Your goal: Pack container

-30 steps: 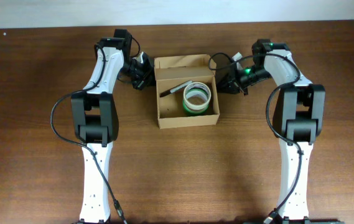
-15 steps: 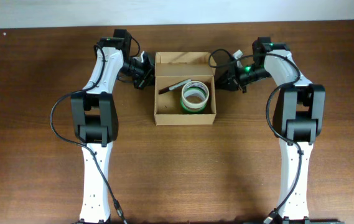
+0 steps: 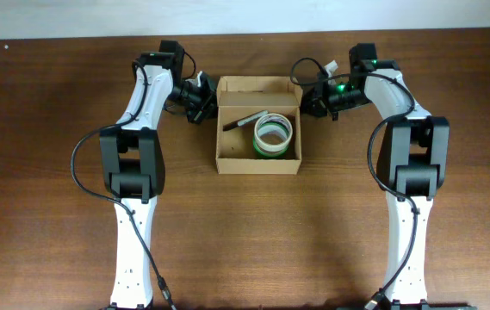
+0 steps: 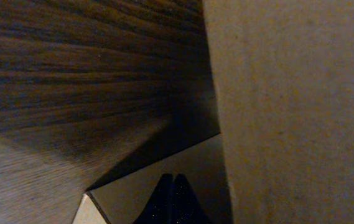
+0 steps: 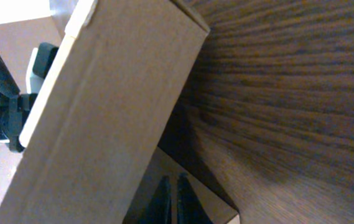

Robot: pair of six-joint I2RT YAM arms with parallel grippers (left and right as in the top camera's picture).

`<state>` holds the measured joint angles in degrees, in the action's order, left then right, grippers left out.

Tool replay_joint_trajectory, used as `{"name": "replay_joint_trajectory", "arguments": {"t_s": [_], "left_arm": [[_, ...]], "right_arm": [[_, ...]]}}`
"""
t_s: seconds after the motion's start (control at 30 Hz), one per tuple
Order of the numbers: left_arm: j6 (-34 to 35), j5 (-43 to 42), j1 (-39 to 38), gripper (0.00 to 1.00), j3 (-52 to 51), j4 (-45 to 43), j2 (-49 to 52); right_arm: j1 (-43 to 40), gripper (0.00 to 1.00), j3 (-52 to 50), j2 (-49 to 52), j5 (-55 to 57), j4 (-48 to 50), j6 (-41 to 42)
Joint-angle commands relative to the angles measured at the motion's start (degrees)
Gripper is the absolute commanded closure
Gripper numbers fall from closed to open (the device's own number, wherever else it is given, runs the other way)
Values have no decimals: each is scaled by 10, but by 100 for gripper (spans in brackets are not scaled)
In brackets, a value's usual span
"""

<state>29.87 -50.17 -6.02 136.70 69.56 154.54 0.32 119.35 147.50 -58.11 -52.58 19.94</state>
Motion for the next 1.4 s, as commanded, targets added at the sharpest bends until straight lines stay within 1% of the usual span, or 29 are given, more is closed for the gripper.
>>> {"name": "replay_joint_trajectory", "arguments": {"t_s": [0.0,0.17,0.37,0.63,0.83,1.07,1.23,1.37], "left_arm": [[3,-13,-1,98,2,0,9],[3,-13,-1,98,2,0,9],[3,-13,-1,98,2,0,9],[0,-12,-1,98,3,-23,9],[-38,-11,-1,98,10,-39,9],[-80,-11,-1,98,29,-66,9],[-103,-11,-1,98,38,-87,9],[-103,-12,1,94,41,-102,9]], "right_arm": [[4,96,0,10,0,6,16],[4,96,0,10,-16,26,16],[4,96,0,10,-80,83,16],[4,96,1,10,-105,87,13],[4,96,2,-2,-120,84,-2],[4,96,2,-36,-120,66,-21],[4,96,2,-55,-119,16,-61],[4,96,2,-64,-117,-30,-100]]}}
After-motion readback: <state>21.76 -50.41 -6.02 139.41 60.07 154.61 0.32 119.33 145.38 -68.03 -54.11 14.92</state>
